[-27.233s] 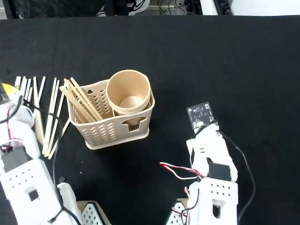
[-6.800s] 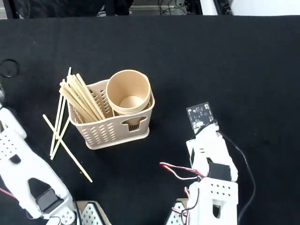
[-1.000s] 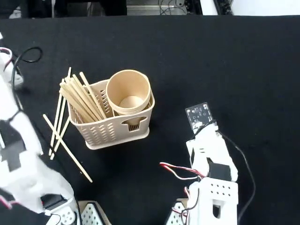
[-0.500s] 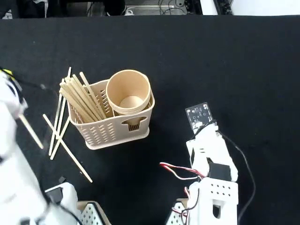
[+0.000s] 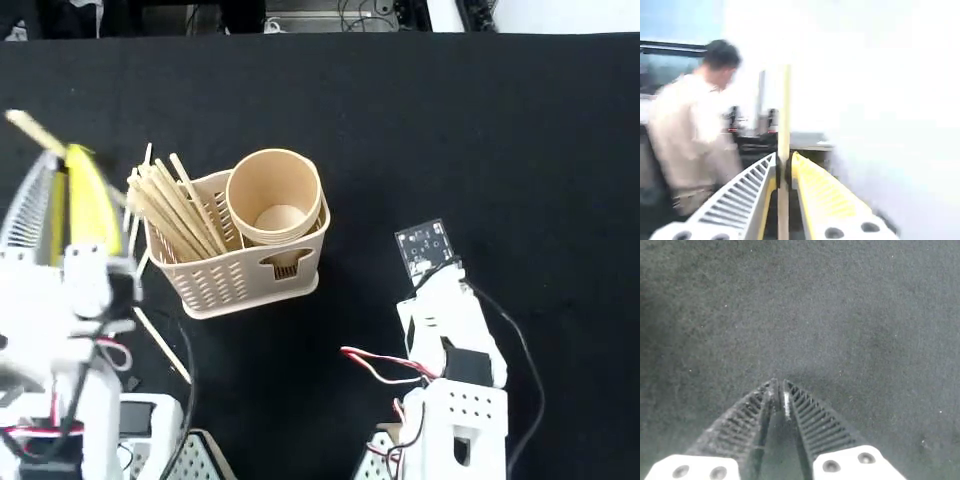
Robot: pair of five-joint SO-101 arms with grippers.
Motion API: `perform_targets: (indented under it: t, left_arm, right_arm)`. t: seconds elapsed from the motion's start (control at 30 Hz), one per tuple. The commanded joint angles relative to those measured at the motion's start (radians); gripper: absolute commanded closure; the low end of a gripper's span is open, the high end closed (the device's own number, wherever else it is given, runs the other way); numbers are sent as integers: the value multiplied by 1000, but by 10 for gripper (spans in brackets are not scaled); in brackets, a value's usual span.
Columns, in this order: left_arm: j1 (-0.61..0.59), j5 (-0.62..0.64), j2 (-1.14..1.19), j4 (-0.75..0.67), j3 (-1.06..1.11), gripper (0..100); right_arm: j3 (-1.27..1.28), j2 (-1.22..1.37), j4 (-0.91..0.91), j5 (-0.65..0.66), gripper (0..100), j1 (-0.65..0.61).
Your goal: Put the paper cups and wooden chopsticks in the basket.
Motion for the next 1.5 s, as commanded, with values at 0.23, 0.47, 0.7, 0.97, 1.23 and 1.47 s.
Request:
perform_targets:
  t: [0.23, 0.47, 0.7, 0.97, 1.23, 1.47]
  left_arm:
    - [53, 8, 114, -315, 286, 971]
    - [42, 35, 95, 83, 150, 809]
    - [-213, 3, 146, 387, -124, 794]
    - [-430, -41, 643, 404, -188, 780]
    - [-463, -63, 1212, 353, -358, 780]
    - [-363, -176, 1580, 445, -558, 780]
  right_arm:
    - [-5, -15, -9, 6, 985, 6]
    - [-5, -15, -9, 6, 985, 6]
    - [-5, -15, -9, 6, 985, 5]
    - [-5, -15, -9, 6, 985, 5]
    - [-5, -15, -9, 6, 985, 5]
    - [-5, -15, -9, 6, 985, 5]
